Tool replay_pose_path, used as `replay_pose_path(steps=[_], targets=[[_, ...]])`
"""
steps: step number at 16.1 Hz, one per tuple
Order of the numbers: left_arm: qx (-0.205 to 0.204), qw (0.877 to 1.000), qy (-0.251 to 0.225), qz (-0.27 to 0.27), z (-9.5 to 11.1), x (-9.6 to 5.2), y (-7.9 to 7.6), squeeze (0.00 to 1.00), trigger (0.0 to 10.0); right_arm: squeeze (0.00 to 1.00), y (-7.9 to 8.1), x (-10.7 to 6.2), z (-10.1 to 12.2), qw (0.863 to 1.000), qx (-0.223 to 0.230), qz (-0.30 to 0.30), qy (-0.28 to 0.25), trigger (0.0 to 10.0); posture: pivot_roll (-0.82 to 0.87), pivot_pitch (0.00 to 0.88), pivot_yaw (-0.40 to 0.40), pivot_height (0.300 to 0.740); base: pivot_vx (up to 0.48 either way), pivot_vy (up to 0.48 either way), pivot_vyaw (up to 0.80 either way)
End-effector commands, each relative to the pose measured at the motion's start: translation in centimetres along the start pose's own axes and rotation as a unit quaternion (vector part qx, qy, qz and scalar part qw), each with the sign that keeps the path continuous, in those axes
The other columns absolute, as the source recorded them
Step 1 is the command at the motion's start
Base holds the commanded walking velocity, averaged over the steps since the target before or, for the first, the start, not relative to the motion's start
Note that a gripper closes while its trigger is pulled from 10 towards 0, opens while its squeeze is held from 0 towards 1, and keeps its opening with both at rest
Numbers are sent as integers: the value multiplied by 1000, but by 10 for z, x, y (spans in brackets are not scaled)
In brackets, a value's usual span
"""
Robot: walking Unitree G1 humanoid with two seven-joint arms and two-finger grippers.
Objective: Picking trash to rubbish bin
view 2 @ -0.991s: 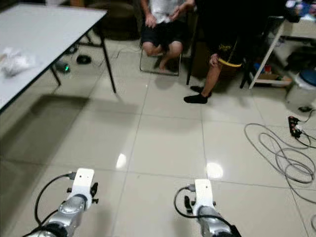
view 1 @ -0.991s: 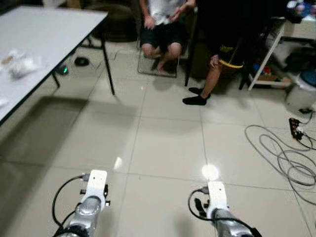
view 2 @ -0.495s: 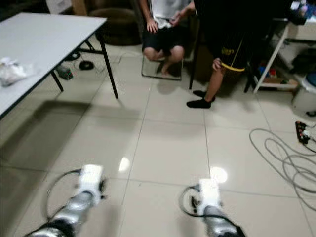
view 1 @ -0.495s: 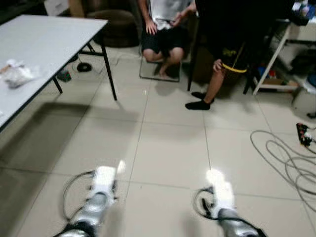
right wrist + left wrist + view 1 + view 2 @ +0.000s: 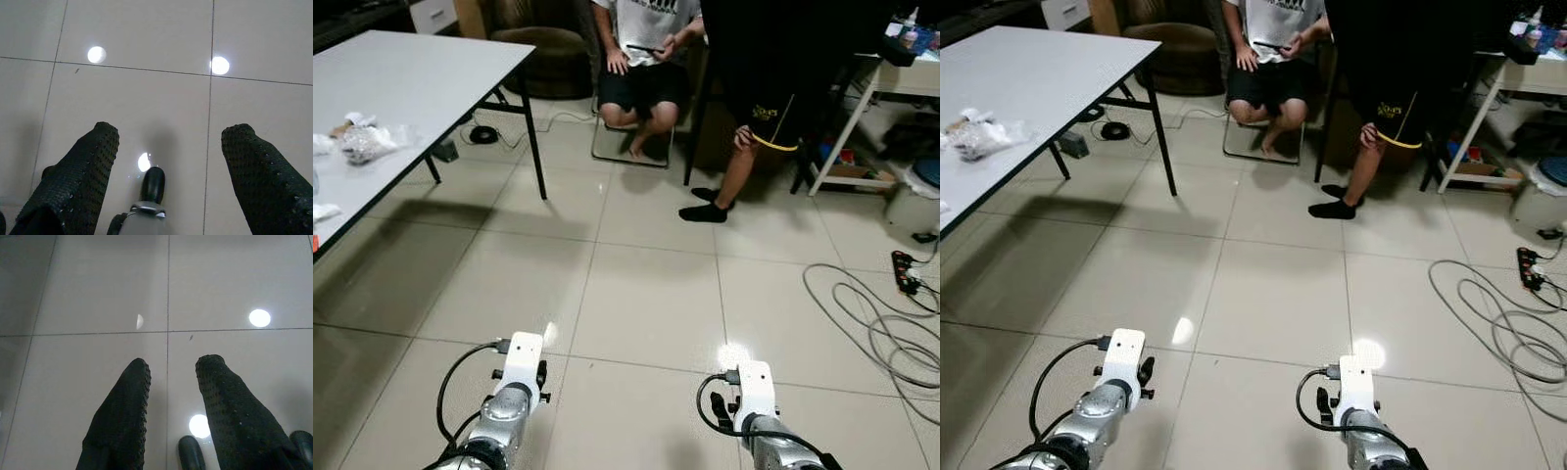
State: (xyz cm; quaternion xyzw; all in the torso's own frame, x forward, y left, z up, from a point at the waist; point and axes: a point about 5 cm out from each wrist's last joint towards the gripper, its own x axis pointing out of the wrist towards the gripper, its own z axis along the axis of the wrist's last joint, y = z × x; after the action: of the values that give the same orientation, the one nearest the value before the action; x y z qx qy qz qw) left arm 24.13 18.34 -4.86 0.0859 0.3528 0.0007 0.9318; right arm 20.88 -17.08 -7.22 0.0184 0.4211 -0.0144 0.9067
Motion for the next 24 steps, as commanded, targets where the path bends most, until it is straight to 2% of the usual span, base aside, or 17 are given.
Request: replay_pose_path(steps=[1, 24], targets=[[5, 1000, 7, 3, -2, 0, 1, 0, 10000, 0, -3, 0, 2, 1000, 6, -6, -2, 10000, 49, 31, -24, 740, 285, 0, 0], [7, 1000, 9, 3, -4, -1, 1, 0, 10000, 0, -4, 0, 0, 1000, 6, -7, 0, 10000, 43, 37, -20, 740, 288, 0, 0]])
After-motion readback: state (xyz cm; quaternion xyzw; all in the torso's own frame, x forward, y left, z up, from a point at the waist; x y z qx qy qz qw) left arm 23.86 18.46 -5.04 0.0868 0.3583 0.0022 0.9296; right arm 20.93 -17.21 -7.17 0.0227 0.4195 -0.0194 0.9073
